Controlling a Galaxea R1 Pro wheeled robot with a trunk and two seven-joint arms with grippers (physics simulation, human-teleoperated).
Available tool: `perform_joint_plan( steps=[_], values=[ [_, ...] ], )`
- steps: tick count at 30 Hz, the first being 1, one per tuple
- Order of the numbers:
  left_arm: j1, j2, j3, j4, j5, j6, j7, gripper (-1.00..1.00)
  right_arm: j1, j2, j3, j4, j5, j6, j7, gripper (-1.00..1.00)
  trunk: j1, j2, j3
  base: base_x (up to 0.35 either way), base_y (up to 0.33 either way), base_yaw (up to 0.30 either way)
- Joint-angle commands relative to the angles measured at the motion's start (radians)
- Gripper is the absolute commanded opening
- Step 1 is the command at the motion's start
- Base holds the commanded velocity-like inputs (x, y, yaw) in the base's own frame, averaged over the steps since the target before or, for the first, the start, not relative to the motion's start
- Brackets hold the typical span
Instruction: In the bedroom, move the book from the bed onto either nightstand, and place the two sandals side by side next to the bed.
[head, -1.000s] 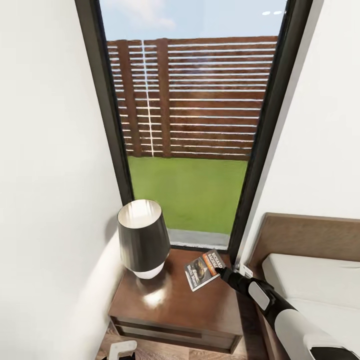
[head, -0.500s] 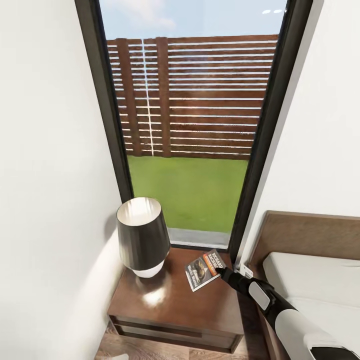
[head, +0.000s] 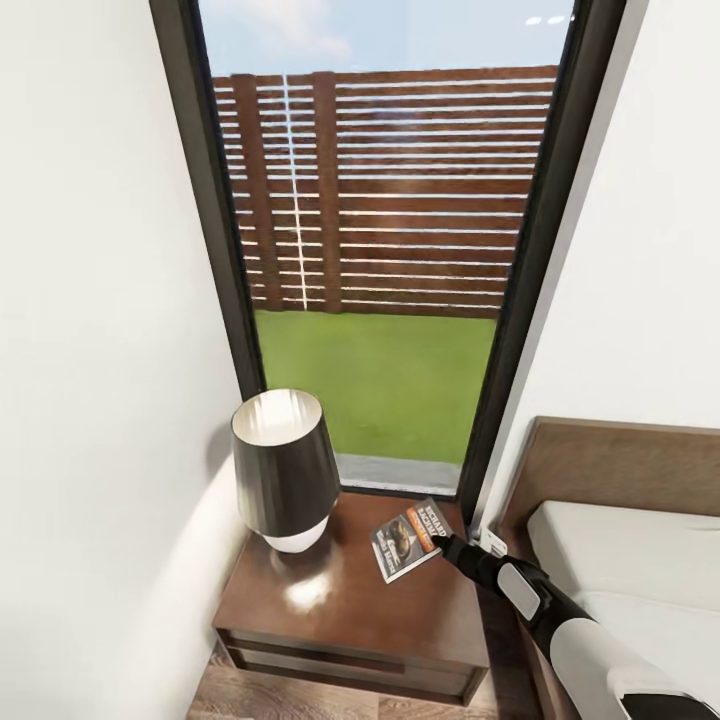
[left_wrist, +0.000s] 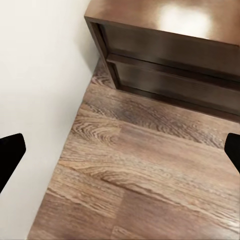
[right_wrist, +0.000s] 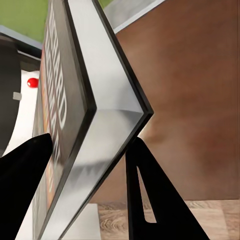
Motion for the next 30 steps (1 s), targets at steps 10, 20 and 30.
perform_joint_plan(
  steps=[10,20,30],
  values=[
    [-0.001,-0.003,-0.009,0.001,0.008,-0.003,0.005,1.0,0.0,-0.001,-0.002,-0.001,-0.008,0.007,-0.003,-1.0,0.038,-0.071,-0.032,0.0,0.0,0.0],
    [-0.001,-0.003,-0.009,0.001,0.008,-0.003,0.005,1.0,0.0,-0.001,-0.003,-0.002,-0.026,0.054,-0.069,-1.0,0.077,-0.141,-0.064,0.0,0.0,0.0],
    [-0.001,-0.003,-0.01,0.002,0.008,-0.003,0.005,1.0,0.0,-0.002,-0.003,-0.002,-0.034,0.061,-0.077,-1.0,0.115,-0.211,-0.095,0.0,0.0,0.0]
  ],
)
